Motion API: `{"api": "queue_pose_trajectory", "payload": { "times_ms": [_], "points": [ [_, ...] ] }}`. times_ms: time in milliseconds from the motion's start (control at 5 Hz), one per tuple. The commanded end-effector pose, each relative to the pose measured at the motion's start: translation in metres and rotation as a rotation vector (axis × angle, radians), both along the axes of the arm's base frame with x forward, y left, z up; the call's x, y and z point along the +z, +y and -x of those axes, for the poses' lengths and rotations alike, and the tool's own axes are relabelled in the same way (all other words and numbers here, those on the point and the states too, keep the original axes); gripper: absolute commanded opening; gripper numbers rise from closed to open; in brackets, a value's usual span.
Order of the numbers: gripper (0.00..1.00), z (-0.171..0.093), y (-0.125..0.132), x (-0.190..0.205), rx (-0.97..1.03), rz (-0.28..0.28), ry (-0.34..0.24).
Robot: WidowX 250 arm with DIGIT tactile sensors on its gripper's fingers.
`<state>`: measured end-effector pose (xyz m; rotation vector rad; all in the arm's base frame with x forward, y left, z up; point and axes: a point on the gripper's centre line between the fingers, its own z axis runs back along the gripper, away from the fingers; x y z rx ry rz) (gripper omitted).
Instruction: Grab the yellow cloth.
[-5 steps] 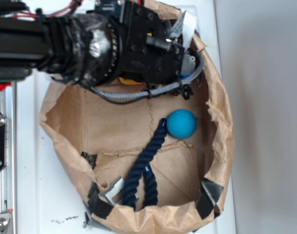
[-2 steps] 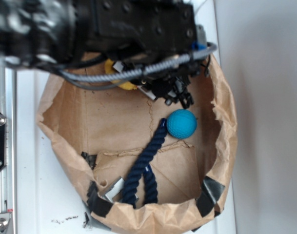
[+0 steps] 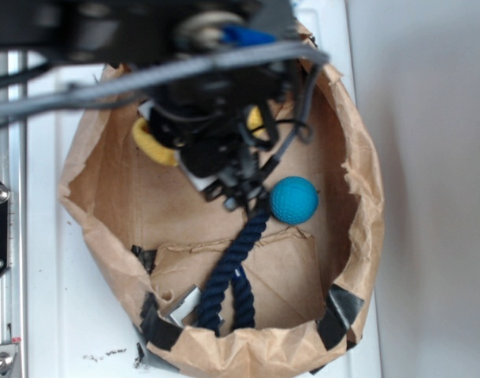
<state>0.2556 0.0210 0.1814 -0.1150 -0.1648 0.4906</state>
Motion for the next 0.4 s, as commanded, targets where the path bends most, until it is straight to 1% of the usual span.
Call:
{"api": "queue_pose_trajectory", "payload": {
  "times_ms": [0,200],
  "points": [
    [0.0,0.0071,-0.0078,0.0286,-0.26,-0.094,-0.022],
    [0.15,0.0099,-0.0067,0.0267,-0.068,-0.238,-0.074]
  ]
}}
